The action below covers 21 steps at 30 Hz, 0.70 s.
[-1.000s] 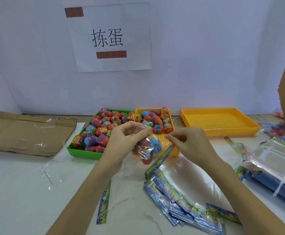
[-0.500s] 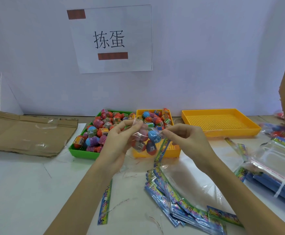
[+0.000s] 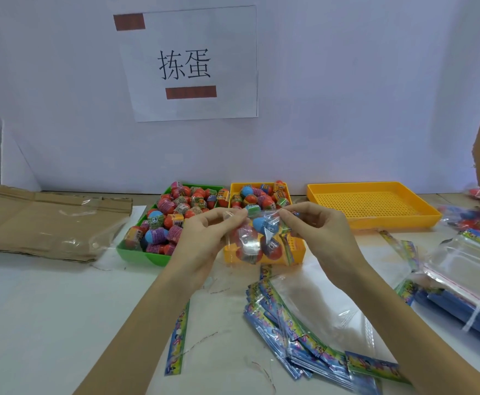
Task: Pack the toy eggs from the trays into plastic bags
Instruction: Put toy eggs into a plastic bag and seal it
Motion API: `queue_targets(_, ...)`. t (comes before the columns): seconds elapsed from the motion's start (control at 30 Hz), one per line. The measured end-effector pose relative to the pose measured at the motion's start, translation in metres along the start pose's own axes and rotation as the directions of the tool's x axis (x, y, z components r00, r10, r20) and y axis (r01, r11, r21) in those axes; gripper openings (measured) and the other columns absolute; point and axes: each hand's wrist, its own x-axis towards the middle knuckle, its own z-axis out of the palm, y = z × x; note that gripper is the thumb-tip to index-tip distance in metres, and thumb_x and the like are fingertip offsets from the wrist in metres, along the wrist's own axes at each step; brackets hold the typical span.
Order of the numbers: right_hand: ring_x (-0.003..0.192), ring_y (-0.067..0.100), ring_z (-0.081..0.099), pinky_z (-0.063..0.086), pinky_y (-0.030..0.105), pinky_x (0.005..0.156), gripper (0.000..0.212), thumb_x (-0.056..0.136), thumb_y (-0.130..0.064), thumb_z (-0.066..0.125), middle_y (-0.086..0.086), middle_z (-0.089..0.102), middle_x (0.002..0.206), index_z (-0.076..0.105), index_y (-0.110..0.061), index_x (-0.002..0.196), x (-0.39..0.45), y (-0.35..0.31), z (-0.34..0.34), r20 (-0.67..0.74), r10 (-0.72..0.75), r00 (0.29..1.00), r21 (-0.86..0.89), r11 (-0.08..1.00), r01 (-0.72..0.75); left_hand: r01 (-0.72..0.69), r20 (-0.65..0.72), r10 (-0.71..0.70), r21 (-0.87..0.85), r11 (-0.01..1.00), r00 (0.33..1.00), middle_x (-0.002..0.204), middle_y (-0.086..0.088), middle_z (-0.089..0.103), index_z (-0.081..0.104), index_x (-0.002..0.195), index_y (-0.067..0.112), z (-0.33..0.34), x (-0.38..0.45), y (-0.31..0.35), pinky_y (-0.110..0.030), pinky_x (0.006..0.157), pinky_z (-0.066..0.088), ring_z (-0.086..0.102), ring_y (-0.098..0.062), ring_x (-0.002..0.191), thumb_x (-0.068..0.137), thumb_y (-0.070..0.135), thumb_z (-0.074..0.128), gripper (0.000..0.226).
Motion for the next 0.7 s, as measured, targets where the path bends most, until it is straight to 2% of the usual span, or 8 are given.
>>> queue_targets(0.07,0.085,0.016,0.071,0.057,0.025,0.075,0.011,0.089,-0.026,0.080,0.008,0.078,0.092,0.081,-0.018,0.095,0.0008,-0.0004,0.0000,0.008,-0.015,1.000,-0.034,0.999,0.015,0.034,-0.031,-0.036,-0.068,0.997,0.999,0.093,-0.006,0.079,0.080,0.083,0.013,0.0025,-0.0004,-0.0002,-0.021,0.066,0.058,0.073,-0.010,0.078,0.074,0.025,0.082,0.015)
queue_targets(0.13,0.087,0.014,0.071,0.057,0.025,0.075,0.015,0.089,-0.031,0.078,0.005,0.078,0.092,0.080,-0.019,0.098,0.0010,-0.0022,0.0022,-0.013,-0.039,0.999,-0.052,0.998,0.038,0.019,-0.055,-0.026,-0.123,0.992,0.998,0.092,-0.003,0.079,0.079,0.077,0.020,0.0051,-0.0009,-0.0012,-0.022,0.064,0.058,0.073,-0.008,0.077,0.074,0.024,0.082,0.006)
queue_targets(0.23,0.098,0.014,0.072,0.059,0.029,0.084,0.032,0.090,-0.046,0.069,-0.001,0.079,0.100,0.078,-0.020,0.106,0.0011,-0.0048,0.0009,0.095,-0.004,0.995,-0.037,0.999,0.008,-0.024,-0.081,0.011,-0.167,0.986,0.997,0.095,-0.008,0.080,0.081,0.084,0.017,0.0063,-0.0009,-0.0030,-0.025,0.068,0.061,0.075,-0.011,0.083,0.073,0.023,0.083,0.012)
queue_targets(0.33,0.094,0.012,0.072,0.055,0.032,0.087,0.028,0.092,-0.046,0.070,0.000,0.078,0.095,0.079,-0.020,0.101,-0.0016,-0.0050,-0.0014,0.234,0.067,0.970,-0.114,0.993,-0.041,-0.052,-0.105,0.028,-0.234,0.971,0.994,0.099,-0.010,0.080,0.083,0.086,0.013,0.0039,0.0008,-0.0020,-0.028,0.077,0.064,0.076,-0.014,0.091,0.075,0.023,0.081,0.015)
queue_targets(0.4,0.080,0.014,0.064,0.050,0.034,0.079,0.024,0.092,-0.037,0.075,0.014,0.072,0.089,0.078,-0.013,0.092,-0.0024,-0.0036,-0.0006,0.181,0.048,0.982,-0.124,0.992,-0.026,-0.051,-0.088,0.029,-0.269,0.962,0.996,0.102,-0.008,0.080,0.085,0.087,0.013,0.0027,0.0024,-0.0020,-0.023,0.078,0.061,0.075,-0.012,0.093,0.080,0.025,0.078,0.016)
queue_targets(0.47,0.079,0.017,0.059,0.049,0.035,0.075,0.024,0.092,-0.033,0.076,0.024,0.067,0.094,0.077,-0.009,0.091,-0.0029,-0.0037,0.0002,0.113,0.033,0.993,-0.099,0.995,-0.022,-0.027,-0.028,0.020,-0.276,0.961,0.999,0.109,-0.009,0.079,0.085,0.092,0.013,0.0028,0.0027,-0.0023,-0.021,0.078,0.060,0.075,-0.011,0.096,0.085,0.027,0.076,0.018)
queue_targets(0.6,0.087,0.019,0.066,0.055,0.027,0.076,0.022,0.091,-0.028,0.076,0.020,0.073,0.100,0.078,-0.009,0.100,0.0004,-0.0065,-0.0017,0.008,0.043,0.999,0.024,0.999,-0.044,0.018,-0.044,-0.034,-0.320,0.947,0.998,0.106,-0.008,0.080,0.085,0.093,0.011,0.0012,0.0051,-0.0034,-0.026,0.082,0.063,0.075,-0.011,0.095,0.082,0.015,0.077,0.014)
queue_targets(0.7,0.084,0.022,0.066,0.056,0.035,0.082,0.020,0.095,-0.026,0.071,0.018,0.074,0.097,0.076,-0.008,0.103,0.0009,-0.0055,0.0002,-0.025,0.006,1.000,0.014,1.000,-0.005,0.061,-0.052,-0.080,-0.306,0.950,0.995,0.109,-0.012,0.079,0.081,0.106,0.007,0.0022,0.0047,-0.0023,-0.031,0.080,0.064,0.074,-0.017,0.094,0.082,0.011,0.079,0.024)
